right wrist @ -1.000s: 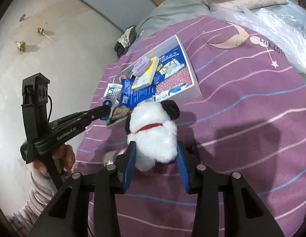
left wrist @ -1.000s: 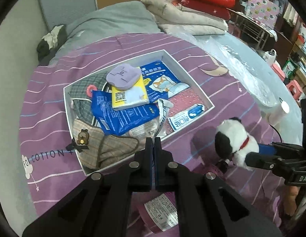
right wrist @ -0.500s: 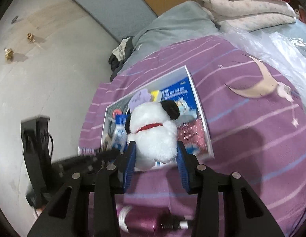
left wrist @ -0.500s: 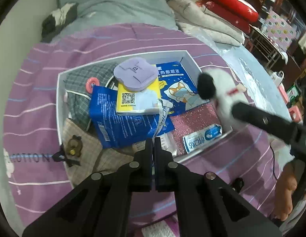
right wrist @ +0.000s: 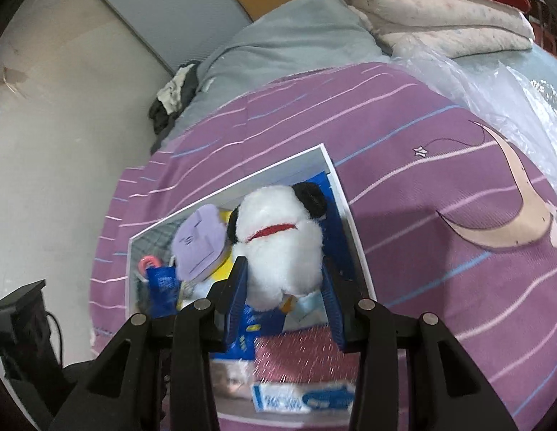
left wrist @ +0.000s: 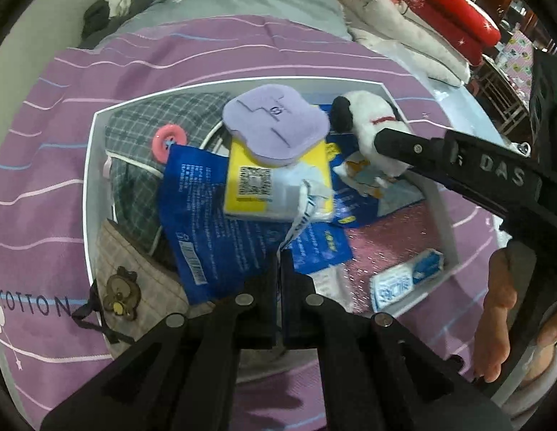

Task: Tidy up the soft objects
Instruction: 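Lower the packet and plush dog into the box and open both grippers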

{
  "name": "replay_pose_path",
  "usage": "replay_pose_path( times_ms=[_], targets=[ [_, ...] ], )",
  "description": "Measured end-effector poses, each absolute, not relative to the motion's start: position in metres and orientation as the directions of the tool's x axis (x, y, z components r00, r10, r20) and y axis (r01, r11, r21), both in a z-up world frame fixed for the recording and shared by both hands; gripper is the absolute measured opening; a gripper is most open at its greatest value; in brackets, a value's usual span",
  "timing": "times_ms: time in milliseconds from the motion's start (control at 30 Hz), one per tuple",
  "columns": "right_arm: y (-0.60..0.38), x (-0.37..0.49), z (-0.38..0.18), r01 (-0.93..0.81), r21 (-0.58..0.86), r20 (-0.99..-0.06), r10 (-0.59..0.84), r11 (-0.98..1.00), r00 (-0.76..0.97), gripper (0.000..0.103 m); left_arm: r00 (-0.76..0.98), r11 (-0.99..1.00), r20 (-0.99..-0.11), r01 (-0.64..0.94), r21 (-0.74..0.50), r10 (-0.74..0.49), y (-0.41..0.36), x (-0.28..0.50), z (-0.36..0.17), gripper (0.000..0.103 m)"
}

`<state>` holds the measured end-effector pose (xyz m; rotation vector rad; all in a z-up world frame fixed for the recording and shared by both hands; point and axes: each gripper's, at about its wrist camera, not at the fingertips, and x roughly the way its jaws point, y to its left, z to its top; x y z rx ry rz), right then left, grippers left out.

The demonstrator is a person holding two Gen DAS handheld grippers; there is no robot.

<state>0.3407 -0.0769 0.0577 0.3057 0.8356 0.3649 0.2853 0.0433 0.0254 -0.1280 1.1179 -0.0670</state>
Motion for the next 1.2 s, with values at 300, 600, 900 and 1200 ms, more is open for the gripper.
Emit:
replay_pose_path(
  times_ms=[300, 600, 900, 1200],
  targets=[
    [-0.074, 0.355, 0.054, -0.199, 0.37, -0.677, 0.41, 0.907, 0.611, 0.043, 0.464, 0.998, -0.884, 0.009, -0.056, -0.054, 0.034, 0.282, 0.028, 0.026],
    [-0.078, 0.332, 0.068, -0.25, 0.356, -0.659, 0.432, 0.9, 0.616, 0.069, 0.54, 1.0, -0.842, 0.0, -0.03, -0.025, 0.034, 0.266, 0.046, 0.048],
    [-0.083, 0.288, 0.076, -0.351, 0.345, -0.615, 0.492, 0.871, 0.617, 0.074, 0.572, 0.998, -0.82, -0.048, -0.043, -0.007, 0.034, 0.241, 0.071, 0.048],
    [-0.099, 0.202, 0.083, -0.37, 0.319, -0.45, 0.483, 0.872, 0.751, 0.075, 0.671, 0.987, -0.74, -0.144, -0.072, 0.044, 0.031, 0.169, 0.098, 0.048]
  ],
)
